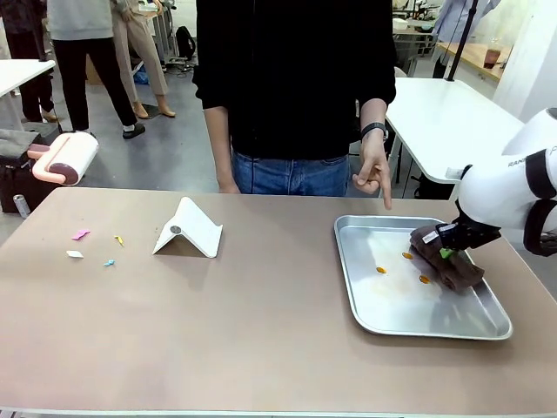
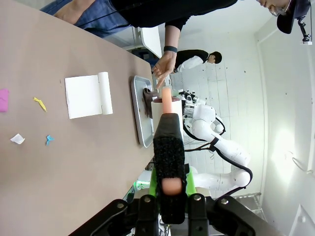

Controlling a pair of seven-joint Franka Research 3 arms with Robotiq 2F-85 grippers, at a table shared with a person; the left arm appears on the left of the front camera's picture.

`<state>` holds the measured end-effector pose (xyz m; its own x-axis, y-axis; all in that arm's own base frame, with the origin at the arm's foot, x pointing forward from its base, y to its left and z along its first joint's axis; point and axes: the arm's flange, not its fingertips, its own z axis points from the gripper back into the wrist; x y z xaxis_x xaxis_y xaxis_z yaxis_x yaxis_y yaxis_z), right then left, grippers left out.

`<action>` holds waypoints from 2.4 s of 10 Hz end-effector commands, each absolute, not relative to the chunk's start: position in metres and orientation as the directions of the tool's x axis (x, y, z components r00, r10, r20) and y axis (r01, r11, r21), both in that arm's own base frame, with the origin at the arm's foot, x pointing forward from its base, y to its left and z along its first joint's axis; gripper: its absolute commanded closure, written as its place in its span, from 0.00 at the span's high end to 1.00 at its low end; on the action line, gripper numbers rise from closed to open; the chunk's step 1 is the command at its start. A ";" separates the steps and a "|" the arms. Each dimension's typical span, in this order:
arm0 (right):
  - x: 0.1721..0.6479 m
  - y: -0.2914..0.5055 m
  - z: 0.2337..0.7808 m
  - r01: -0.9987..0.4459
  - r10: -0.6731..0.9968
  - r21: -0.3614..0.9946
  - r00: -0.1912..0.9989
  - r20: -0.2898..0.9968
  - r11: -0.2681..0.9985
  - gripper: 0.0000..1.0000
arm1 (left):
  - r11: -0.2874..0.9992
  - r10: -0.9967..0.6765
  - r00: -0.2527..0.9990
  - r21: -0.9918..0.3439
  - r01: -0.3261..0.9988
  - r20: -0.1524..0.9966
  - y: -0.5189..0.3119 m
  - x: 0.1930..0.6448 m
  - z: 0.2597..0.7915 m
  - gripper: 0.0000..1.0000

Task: Clean the surface of the table.
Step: If a person points to the right, clean the right side of the table with your right hand, and if they point to the left, clean the left side with your left hand.

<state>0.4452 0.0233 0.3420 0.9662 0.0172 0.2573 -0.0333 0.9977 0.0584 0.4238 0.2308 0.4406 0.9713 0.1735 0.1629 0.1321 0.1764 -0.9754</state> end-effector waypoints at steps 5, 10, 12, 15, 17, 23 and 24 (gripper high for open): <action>0.457 0.044 0.326 0.049 -0.081 0.130 0.965 0.251 0.990 0.09 | 0.172 0.177 0.972 -0.978 0.121 0.152 0.228 0.420 0.445 0.05; 0.462 0.070 0.312 0.053 -0.095 0.238 0.981 0.169 0.970 0.09 | 0.172 0.177 0.972 -0.978 0.121 0.152 0.228 0.420 0.445 0.05; 0.464 0.082 0.307 0.082 -0.124 0.314 0.985 0.116 0.946 0.09 | 0.172 0.177 0.972 -0.978 0.121 0.152 0.228 0.420 0.445 0.05; 0.463 0.095 0.306 0.121 -0.165 0.422 0.984 0.071 0.899 0.09 | 0.172 0.177 0.972 -0.978 0.121 0.152 0.228 0.420 0.445 0.05; 0.456 0.110 0.308 0.095 -0.146 0.448 0.986 0.081 0.889 0.09 | 0.172 0.177 0.972 -0.978 0.121 0.152 0.228 0.420 0.445 0.05; 0.441 0.141 0.301 -0.034 -0.034 0.340 0.981 0.193 0.940 0.09 | 0.172 0.177 0.972 -0.978 0.121 0.152 0.228 0.420 0.445 0.05; 0.438 0.146 0.296 -0.065 0.004 0.285 0.978 0.210 0.956 0.09 | 0.172 0.177 0.972 -0.978 0.121 0.152 0.228 0.420 0.445 0.05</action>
